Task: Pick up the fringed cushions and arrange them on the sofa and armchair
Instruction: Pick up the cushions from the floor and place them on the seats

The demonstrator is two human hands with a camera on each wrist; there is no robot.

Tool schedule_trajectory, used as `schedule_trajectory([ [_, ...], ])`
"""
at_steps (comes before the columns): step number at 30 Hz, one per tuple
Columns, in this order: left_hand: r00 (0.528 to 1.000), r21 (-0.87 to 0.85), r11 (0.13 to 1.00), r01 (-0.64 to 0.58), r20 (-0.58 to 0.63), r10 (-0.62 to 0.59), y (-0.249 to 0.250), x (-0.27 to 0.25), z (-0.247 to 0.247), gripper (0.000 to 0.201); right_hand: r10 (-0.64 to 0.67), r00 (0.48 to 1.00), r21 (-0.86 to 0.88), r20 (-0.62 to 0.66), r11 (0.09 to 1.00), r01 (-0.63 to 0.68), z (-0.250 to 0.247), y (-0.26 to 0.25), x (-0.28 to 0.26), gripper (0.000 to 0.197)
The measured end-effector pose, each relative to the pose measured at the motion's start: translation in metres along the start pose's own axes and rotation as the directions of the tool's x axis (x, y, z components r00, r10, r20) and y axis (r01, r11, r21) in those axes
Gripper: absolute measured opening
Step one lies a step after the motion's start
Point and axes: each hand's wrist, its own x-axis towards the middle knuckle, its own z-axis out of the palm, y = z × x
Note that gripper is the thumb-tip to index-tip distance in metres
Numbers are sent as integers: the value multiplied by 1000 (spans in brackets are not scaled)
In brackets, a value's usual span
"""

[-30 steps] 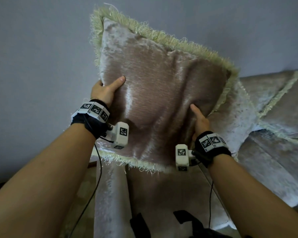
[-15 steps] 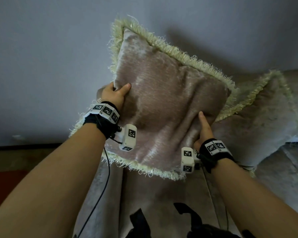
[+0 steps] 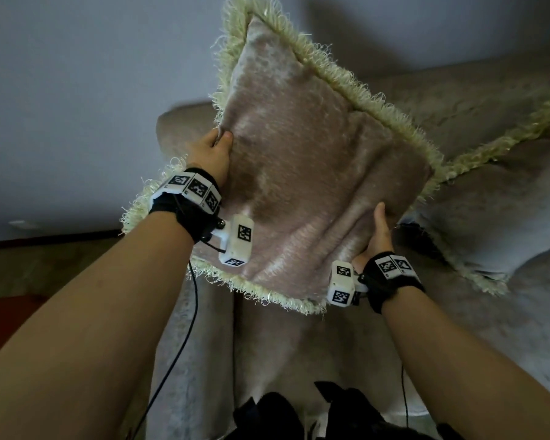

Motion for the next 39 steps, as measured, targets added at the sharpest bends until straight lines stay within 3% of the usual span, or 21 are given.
schedule_trajectory([
  [7,993,109,993,45,104,-56,-44,33,22,25,50,998,136,24,989,-53,-8,25,39,83],
  [10,973,12,990,142,182,-142,-57,39,32,15,73,996,148,-48,987,-65,-14,32,56,81],
  [12,955,-54,985,166,256,-147,-63,39,37,40,97,991,152,-95,985,-82,-18,36,69,95],
  [16,935,-101,969,227,303,-187,-74,44,49,56,168,976,217,-140,967,-135,-27,42,90,106],
  [18,934,-91,963,253,282,-219,-76,47,54,68,240,949,221,-205,956,-194,-35,45,104,128],
  [20,933,-96,959,266,276,-231,-79,51,57,67,308,929,250,-203,934,-255,-39,49,113,148],
  [24,935,-66,960,273,253,-248,-82,59,65,49,258,955,255,-147,943,-216,-30,52,122,136],
  [27,941,-4,964,264,221,-257,-93,65,71,71,265,942,234,-207,948,-216,-35,56,134,141],
  [31,936,122,958,259,212,-280,-112,61,76,99,227,930,149,-289,970,-191,-34,52,142,106],
  [34,927,206,944,256,225,-300,-118,55,78,110,170,935,94,-310,985,-148,-27,49,147,106],
  [39,940,189,957,222,218,-261,-119,52,75,123,130,932,-46,-339,987,-154,-25,43,143,98],
])
